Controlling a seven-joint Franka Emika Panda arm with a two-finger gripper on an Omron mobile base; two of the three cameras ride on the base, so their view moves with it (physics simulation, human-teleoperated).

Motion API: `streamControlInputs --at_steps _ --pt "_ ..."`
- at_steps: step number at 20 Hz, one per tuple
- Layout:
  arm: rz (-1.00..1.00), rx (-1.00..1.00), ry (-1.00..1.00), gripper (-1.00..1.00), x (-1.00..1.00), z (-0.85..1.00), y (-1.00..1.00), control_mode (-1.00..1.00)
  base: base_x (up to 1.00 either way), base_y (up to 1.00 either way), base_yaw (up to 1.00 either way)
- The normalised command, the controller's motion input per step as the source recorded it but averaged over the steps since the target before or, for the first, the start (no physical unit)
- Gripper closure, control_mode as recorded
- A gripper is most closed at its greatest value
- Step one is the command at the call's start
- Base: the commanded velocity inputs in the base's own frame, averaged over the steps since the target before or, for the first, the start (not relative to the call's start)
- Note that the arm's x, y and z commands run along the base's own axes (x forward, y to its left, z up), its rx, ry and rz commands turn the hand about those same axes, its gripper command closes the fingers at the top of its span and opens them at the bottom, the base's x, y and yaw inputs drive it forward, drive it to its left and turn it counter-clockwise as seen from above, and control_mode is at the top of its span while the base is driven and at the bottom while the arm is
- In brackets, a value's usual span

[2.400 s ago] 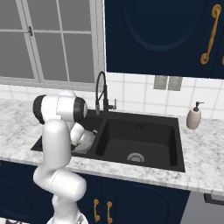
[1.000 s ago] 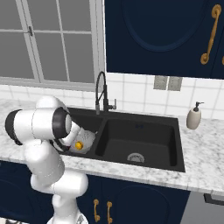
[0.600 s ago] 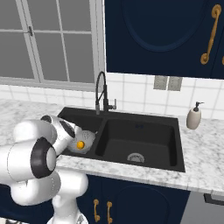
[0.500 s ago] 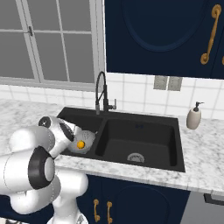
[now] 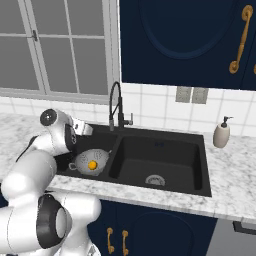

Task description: Put the colander in the sink, put the tangerine in the colander, and turn on the sink faucet and pour water over the colander.

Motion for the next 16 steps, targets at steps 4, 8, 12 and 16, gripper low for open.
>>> streamControlInputs --at_steps 4,8,12,16 --pt "0.00 -0.02 0.10 -1.00 0.15 0.61 -0.29 -1.00 0.00 0.00 0.00" --pt "0.00 -0.04 0.08 -1.00 0.08 0.08 -0.44 -1.00 0.00 0.00 0.00" --pt "0.00 0.00 0.01 -1.00 0.00 0.00 -0.36 -1.00 0.00 0.00 0.00" --pt "0.00 0.00 0.00 -1.00 0.08 0.00 -0.43 -1.00 0.00 0.00 0.00"
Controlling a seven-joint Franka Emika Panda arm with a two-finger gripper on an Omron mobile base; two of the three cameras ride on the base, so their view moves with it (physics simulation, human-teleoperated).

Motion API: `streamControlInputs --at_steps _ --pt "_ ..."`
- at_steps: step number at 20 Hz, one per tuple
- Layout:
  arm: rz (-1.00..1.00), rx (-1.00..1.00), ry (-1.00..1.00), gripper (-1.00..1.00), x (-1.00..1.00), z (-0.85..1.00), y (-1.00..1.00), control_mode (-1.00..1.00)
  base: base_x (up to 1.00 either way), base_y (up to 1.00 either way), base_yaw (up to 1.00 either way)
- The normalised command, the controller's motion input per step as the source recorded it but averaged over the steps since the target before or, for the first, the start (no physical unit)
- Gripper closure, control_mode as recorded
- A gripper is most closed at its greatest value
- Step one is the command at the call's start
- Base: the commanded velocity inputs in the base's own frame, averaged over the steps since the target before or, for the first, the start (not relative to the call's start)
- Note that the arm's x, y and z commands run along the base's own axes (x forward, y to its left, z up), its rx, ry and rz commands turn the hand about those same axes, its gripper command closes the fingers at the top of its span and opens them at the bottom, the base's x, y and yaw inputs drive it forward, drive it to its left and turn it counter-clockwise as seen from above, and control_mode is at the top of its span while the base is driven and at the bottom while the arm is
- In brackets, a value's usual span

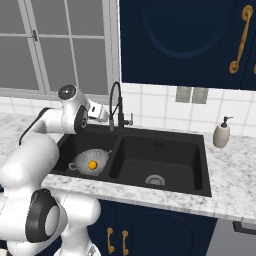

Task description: Put the colander in the sink, put the tangerine in the colander, and turn on the sink faucet and pour water over the colander.

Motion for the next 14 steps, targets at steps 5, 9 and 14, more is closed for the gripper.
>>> streamControlInputs --at_steps 5,9,14 --pt "0.00 0.00 0.01 -1.00 0.22 0.00 -0.47 -1.00 0.00 0.00 0.00" --pt "0.00 0.00 0.03 -1.00 0.51 0.00 -0.30 -1.00 0.00 0.00 0.00" --pt "0.00 0.00 0.06 -1.00 0.72 -0.08 -0.01 -1.00 0.00 0.00 0.00"
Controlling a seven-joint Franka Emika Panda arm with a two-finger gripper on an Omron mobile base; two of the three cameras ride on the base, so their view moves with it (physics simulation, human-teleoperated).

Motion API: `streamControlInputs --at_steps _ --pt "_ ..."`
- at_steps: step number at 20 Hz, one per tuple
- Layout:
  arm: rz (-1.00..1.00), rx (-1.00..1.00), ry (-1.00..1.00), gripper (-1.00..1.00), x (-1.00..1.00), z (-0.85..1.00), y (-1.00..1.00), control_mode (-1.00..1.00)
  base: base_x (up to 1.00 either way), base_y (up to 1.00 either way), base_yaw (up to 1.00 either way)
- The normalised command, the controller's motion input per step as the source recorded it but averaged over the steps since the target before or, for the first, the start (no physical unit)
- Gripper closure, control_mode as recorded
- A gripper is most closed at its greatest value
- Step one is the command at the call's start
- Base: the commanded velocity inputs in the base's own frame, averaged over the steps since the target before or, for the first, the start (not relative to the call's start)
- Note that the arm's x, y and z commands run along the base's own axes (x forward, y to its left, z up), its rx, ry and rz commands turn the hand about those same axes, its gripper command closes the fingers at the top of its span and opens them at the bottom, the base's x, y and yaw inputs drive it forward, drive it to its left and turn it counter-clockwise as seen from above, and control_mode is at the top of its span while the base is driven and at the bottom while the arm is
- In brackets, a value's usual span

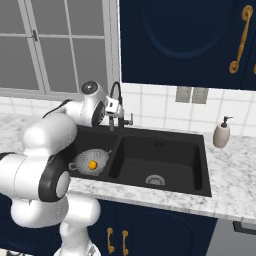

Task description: Put the colander in the sink, put the tangerine in the colander, and turn on the sink faucet and pour water over the colander.

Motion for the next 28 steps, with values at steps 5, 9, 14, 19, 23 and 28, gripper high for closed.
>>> streamControlInputs --at_steps 5,9,14,19,23,28 --pt "0.00 0.00 0.05 -1.00 0.76 -0.27 0.00 -1.00 0.00 0.00 0.00" --pt "0.00 0.00 0.02 -1.00 0.73 -0.44 0.00 -1.00 0.00 0.00 0.00" --pt "0.00 0.00 0.02 -1.00 0.70 -0.38 0.00 -1.00 0.00 0.00 0.00" --pt "0.00 0.03 0.01 -1.00 0.52 -0.24 0.14 -1.00 0.00 0.00 0.00" --pt "0.00 0.06 0.02 -1.00 0.44 -0.19 0.56 -1.00 0.00 0.00 0.00" --pt "0.00 0.05 0.05 -1.00 0.52 -0.06 0.71 -1.00 0.00 0.00 0.00"
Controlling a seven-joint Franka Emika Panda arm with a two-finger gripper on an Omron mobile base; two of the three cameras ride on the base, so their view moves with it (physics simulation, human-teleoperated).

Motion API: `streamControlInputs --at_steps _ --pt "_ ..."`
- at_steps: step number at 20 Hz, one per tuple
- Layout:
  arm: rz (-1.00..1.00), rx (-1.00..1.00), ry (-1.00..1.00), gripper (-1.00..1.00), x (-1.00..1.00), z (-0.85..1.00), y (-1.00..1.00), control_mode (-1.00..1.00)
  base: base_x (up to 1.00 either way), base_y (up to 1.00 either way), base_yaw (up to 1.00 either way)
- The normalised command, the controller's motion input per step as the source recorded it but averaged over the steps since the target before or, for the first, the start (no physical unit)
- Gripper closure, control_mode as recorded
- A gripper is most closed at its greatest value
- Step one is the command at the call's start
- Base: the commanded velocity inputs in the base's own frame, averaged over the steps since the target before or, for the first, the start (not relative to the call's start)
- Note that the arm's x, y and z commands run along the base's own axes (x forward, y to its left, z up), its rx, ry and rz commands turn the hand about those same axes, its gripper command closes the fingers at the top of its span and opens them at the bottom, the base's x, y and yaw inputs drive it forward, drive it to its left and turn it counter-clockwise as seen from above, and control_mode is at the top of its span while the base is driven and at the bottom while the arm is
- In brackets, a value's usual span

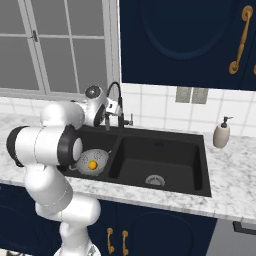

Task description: Put the colander in the sink, put the tangerine in the colander, and turn on the sink faucet and pour water over the colander.

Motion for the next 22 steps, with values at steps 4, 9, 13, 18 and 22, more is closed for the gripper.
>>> streamControlInputs --at_steps 4,9,13,18,22 --pt "0.00 0.03 0.05 -1.00 0.56 0.00 0.74 -1.00 0.00 0.00 0.00" --pt "0.00 0.02 0.05 -1.00 0.57 0.00 0.69 -1.00 0.00 0.00 0.00" --pt "0.00 0.00 0.03 -1.00 0.44 0.00 0.48 -1.00 0.00 0.00 0.00" --pt "0.00 0.00 0.01 -1.00 0.00 0.16 0.15 -1.00 0.00 0.00 0.00" --pt "0.00 0.00 0.00 -1.00 -0.14 0.35 0.25 -1.00 0.00 0.00 0.00"
